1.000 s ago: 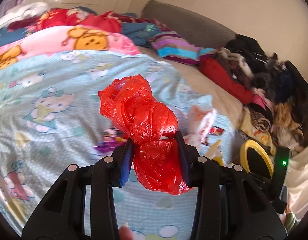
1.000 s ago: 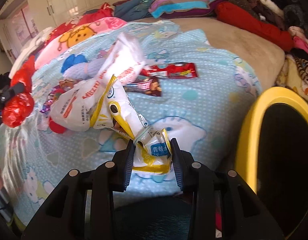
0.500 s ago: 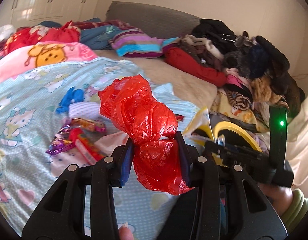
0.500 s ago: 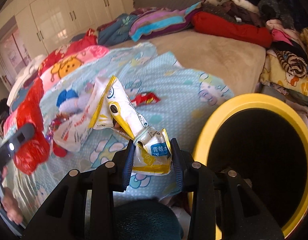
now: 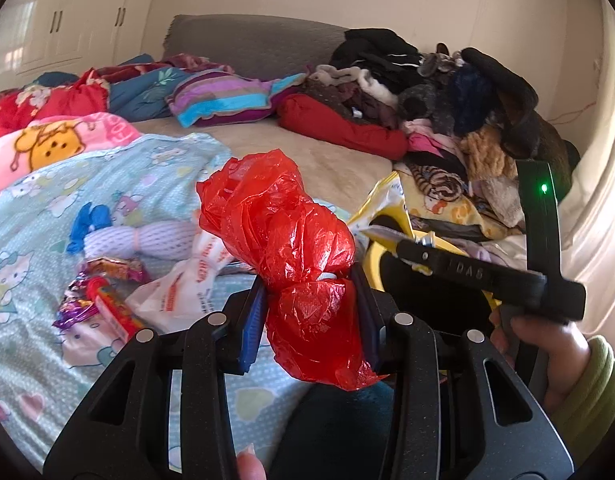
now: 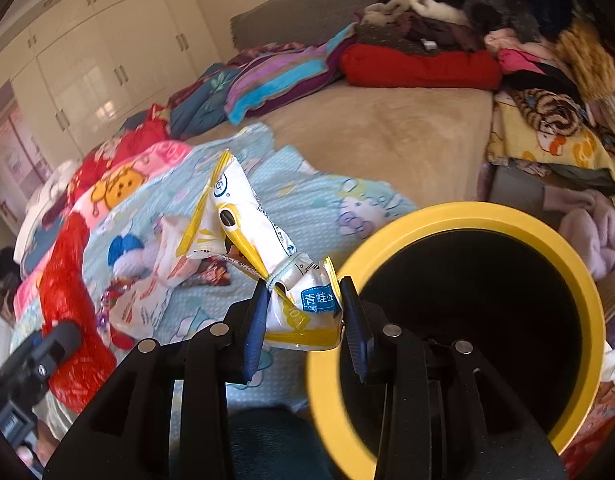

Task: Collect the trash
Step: 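Carry the red bag over the yellow bin and open the left tool while the right drops its wrapper in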

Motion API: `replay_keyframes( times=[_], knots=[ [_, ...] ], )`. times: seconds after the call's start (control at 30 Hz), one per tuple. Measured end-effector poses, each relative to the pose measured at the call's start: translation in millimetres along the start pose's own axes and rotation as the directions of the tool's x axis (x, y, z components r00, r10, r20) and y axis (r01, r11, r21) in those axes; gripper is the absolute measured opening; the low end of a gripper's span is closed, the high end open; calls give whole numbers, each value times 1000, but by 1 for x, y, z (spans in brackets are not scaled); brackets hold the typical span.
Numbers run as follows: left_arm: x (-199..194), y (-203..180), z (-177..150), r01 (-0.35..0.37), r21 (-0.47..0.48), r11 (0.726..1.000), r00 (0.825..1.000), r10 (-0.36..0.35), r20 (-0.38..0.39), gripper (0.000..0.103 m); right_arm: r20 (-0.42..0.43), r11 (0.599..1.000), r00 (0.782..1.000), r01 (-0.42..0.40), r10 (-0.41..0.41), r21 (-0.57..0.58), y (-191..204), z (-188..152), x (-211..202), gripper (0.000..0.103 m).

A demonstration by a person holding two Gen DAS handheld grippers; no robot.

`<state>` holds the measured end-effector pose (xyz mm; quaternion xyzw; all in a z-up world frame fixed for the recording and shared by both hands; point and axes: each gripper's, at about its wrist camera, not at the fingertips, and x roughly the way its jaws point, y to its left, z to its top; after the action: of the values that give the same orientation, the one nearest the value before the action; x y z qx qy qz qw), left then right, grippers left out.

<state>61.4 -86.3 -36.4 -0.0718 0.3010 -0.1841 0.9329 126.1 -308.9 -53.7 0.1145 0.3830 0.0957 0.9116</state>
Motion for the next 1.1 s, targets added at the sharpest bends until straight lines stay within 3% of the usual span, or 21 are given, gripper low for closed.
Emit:
replay_keyframes(
  times=[1.1],
  knots=[
    [39,-81,3,161,152,975,986,-152,-68,32,35,961,989,134,-147,242,-117,-4,-36,34]
  ],
)
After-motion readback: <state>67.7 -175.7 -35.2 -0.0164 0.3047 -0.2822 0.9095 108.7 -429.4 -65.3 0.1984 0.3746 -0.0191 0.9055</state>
